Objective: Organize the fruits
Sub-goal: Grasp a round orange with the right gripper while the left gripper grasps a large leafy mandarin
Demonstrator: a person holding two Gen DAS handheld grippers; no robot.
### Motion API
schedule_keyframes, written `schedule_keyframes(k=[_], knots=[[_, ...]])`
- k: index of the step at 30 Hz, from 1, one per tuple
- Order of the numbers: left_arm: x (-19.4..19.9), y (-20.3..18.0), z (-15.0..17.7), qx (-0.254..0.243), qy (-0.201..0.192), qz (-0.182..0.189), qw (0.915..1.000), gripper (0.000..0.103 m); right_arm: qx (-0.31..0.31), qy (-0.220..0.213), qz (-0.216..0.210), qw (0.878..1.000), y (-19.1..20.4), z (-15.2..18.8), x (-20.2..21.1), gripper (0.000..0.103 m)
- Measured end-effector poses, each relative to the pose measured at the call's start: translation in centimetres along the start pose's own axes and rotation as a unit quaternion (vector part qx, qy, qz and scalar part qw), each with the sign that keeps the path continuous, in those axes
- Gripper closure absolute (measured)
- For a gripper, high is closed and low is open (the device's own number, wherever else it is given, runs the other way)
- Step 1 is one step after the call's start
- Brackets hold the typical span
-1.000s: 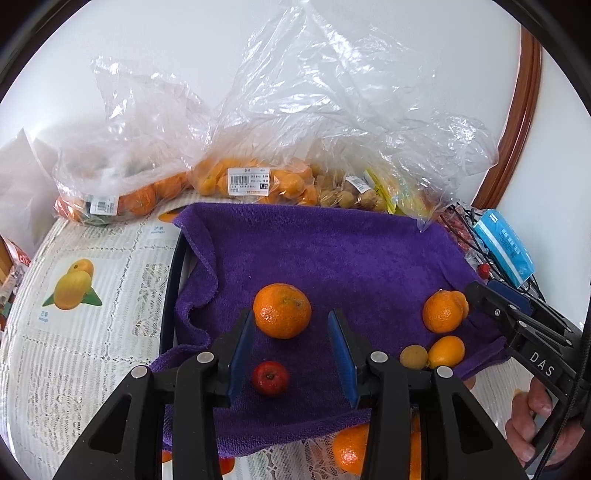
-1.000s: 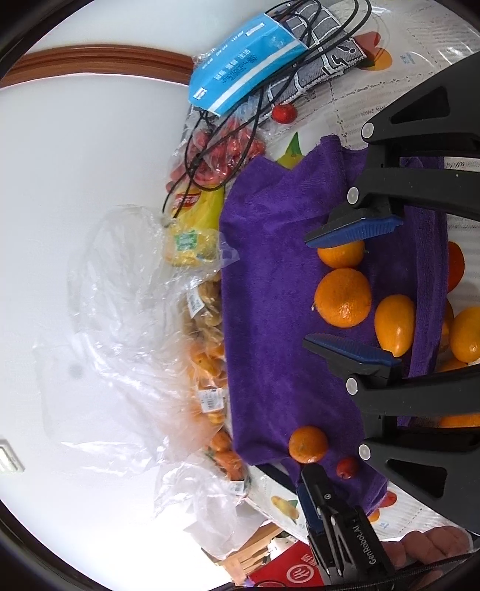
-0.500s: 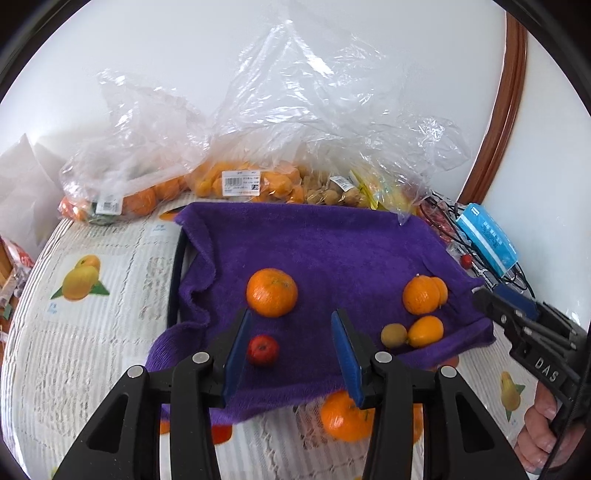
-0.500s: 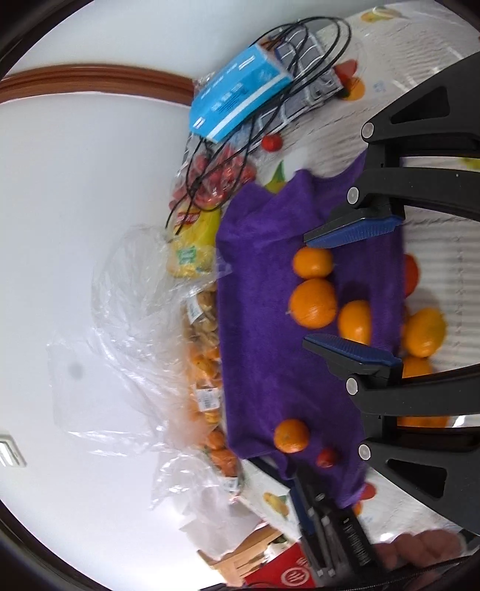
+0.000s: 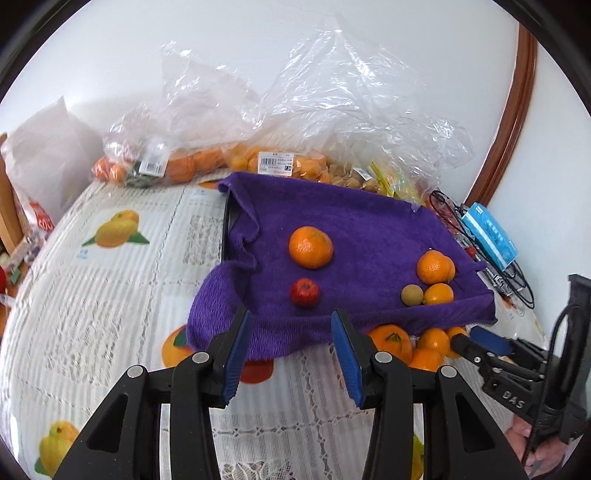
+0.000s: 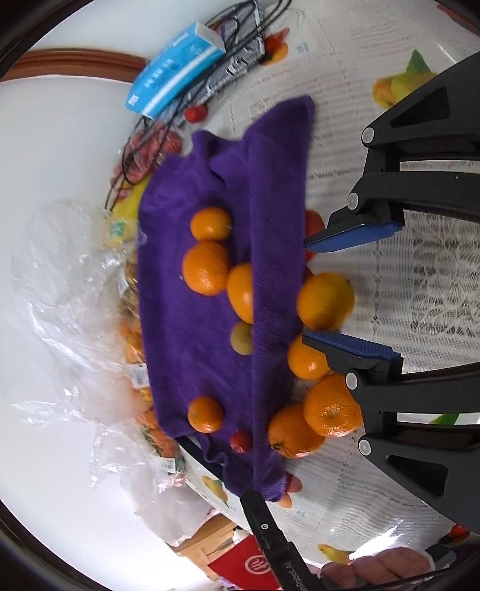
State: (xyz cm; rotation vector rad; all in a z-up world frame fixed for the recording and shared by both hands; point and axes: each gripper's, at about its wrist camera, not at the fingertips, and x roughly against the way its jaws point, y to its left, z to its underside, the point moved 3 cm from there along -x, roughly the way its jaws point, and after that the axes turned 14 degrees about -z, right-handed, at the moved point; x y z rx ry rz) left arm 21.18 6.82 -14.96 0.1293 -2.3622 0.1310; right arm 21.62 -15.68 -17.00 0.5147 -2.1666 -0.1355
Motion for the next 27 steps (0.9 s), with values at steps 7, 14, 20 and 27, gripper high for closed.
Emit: schedule_keyframes(k=[7, 14, 20, 27], knots=[[-0.4, -0.3, 0.4, -0.009, 0.008, 0.002, 0.9999, 0.061, -0.023, 0.026, 0.006, 0.999, -1.2, 0.2, -1.5, 0.069], [-0.5, -1.2, 0.8, -0.029, 0.012, 0.014, 0.9994, 0.061, -0.012, 0.008, 0.014, 1.000, -1.2, 0.3, -1.0, 0.069], [-0.5, -3.0, 1.2, -0.041, 0.028, 0.073, 0.9961, 0.060, -0.003, -0.017, 0.038, 0.999, -2.6, 0.4, 1.3, 0.069], [-1.7, -6.0, 1.7, -0.051, 0.056, 0.087, 0.9933, 0.059, -0.027, -0.027, 0.028, 0.999, -4.6, 1.0, 2.2, 0.069]])
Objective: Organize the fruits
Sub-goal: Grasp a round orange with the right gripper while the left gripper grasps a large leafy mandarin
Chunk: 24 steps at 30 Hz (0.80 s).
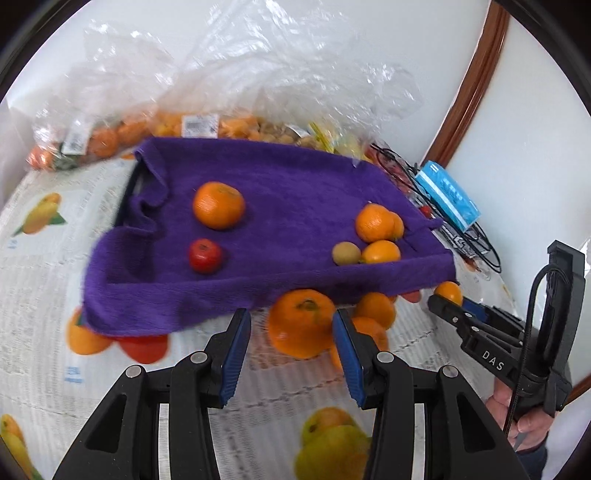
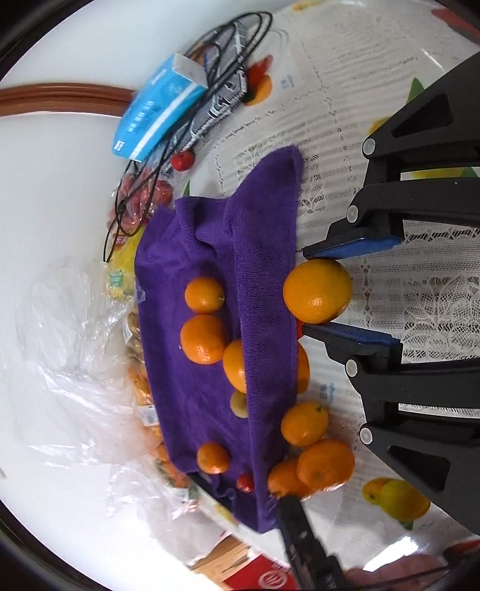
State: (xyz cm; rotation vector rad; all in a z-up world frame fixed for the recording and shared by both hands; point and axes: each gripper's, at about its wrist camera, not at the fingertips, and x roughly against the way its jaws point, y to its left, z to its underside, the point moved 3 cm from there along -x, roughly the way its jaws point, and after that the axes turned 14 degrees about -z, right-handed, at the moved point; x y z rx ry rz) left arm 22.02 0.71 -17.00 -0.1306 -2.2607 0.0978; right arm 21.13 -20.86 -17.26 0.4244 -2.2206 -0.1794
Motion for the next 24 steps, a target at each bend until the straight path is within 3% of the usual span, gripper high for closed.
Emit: schedule_keyframes(k=[14, 24], knots=[[-2.1, -1.1, -0.6, 0.011, 0.015, -0.044, 0.9989, 0.056, -0.001, 0.015, -0.024, 1.000, 0.3, 0.2, -0.7, 0.069], [-0.7, -0.4, 0.2, 0.004, 0.014, -0.038, 0.9992, 0.060, -0.007, 0.016, -0.031, 0.999, 0.0, 0.2, -0.8, 0.069]])
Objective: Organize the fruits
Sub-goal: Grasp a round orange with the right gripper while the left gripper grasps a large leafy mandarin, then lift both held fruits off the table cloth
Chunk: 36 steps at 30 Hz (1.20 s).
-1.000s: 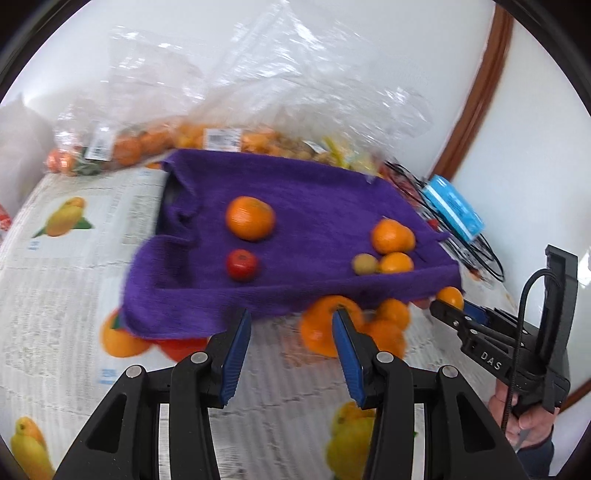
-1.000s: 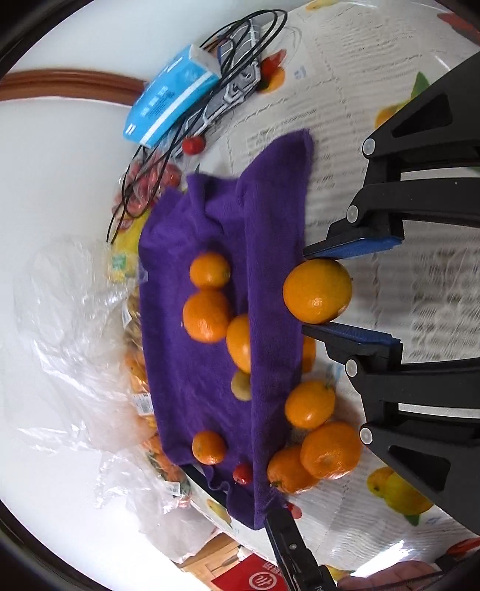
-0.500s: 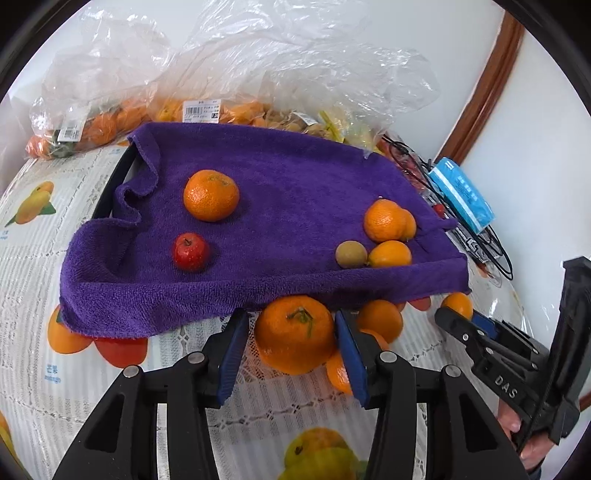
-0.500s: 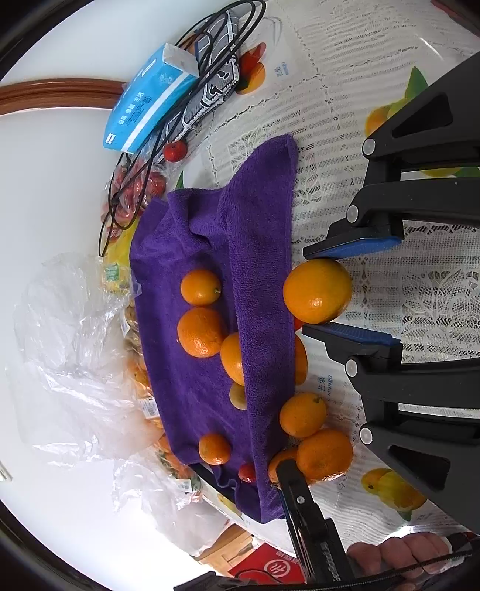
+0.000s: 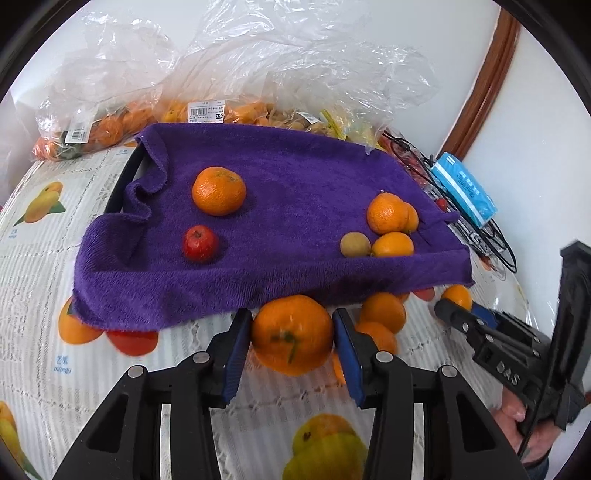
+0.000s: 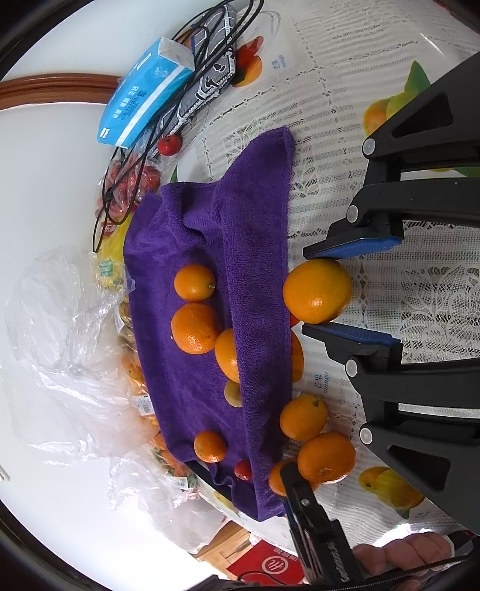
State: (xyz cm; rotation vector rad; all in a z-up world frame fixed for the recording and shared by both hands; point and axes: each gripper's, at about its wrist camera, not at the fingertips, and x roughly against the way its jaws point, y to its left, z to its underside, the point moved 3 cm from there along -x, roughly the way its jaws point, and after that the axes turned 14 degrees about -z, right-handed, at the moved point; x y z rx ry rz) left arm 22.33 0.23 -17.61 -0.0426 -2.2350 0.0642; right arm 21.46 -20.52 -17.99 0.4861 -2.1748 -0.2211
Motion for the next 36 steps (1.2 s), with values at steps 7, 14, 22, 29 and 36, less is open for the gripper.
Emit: schedule_keyframes(k=[7, 14, 22, 29, 36], knots=[[0.0, 0.2, 0.4, -0.010, -0.002, -0.033, 0.9994, 0.059, 0.007, 0.008, 0.005, 1.000, 0.3, 0.0, -0.2, 0.069], [-0.1, 0.6, 0.6, -0.009, -0.010, -0.056, 0.9984, 0.061, -0.002, 0.003, -0.002, 1.000, 0.0, 0.0, -0.1, 0.069], [0.2, 3.4, 1.1, 0.015, 0.001, -0.080, 0.9967, 0.060, 0.005, 0.005, 0.000, 1.000, 0.2, 0.0, 0.0, 0.069], [-0.2, 2.6, 1.4, -0.006, -0.017, -0.110, 0.9938, 0.059, 0.025, 0.010, 0.016, 1.000, 0.9, 0.0, -0.2, 0.069], [-0.2, 2.9, 1.4, 0.003, -0.017, -0.104, 0.9945, 0.059, 0.014, 0.019, 0.011, 1.000, 1.2, 0.0, -1.0, 0.069]])
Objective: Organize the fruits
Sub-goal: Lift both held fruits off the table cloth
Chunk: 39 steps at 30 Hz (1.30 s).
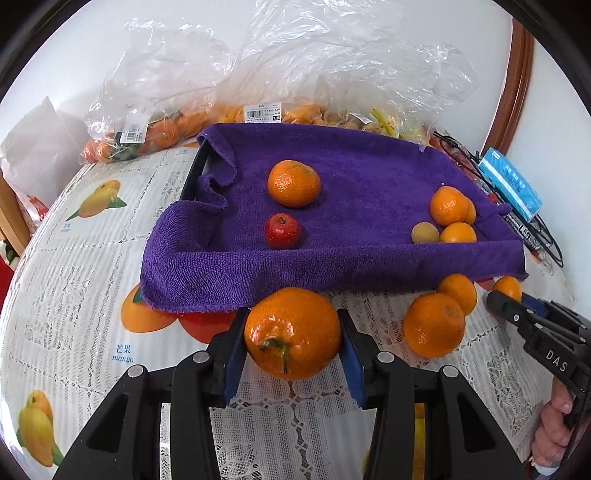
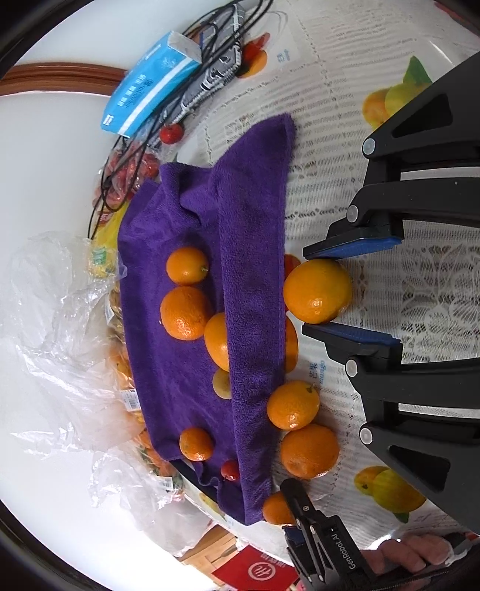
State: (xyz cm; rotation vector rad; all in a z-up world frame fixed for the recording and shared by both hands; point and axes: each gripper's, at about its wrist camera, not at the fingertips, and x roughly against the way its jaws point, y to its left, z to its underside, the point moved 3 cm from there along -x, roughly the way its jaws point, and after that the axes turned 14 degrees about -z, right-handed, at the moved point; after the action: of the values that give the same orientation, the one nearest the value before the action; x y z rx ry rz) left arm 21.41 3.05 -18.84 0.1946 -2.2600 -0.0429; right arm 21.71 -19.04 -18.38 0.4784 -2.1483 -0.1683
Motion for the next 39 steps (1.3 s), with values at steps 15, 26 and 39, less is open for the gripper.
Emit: schedule_keyframes(k=[15, 26, 39], knots=[[0.1, -0.2, 0.0, 0.000, 0.000, -0.007, 1.0000, 0.060, -0.005, 0.000, -0.001, 1.000, -0.1, 0.0, -0.1, 0.069], [0.3, -0.2, 0.0, 0.002, -0.002, 0.007, 1.0000, 0.061, -0.001, 0.001, 0.001, 1.000, -0.1, 0.0, -0.1, 0.069], [1.6, -0.1, 0.9, -0.008, -0.002, 0.030, 0.9995, 0.061, -0.009, -0.032, 0.009, 0.999, -0.2, 0.2, 1.6, 0.070]])
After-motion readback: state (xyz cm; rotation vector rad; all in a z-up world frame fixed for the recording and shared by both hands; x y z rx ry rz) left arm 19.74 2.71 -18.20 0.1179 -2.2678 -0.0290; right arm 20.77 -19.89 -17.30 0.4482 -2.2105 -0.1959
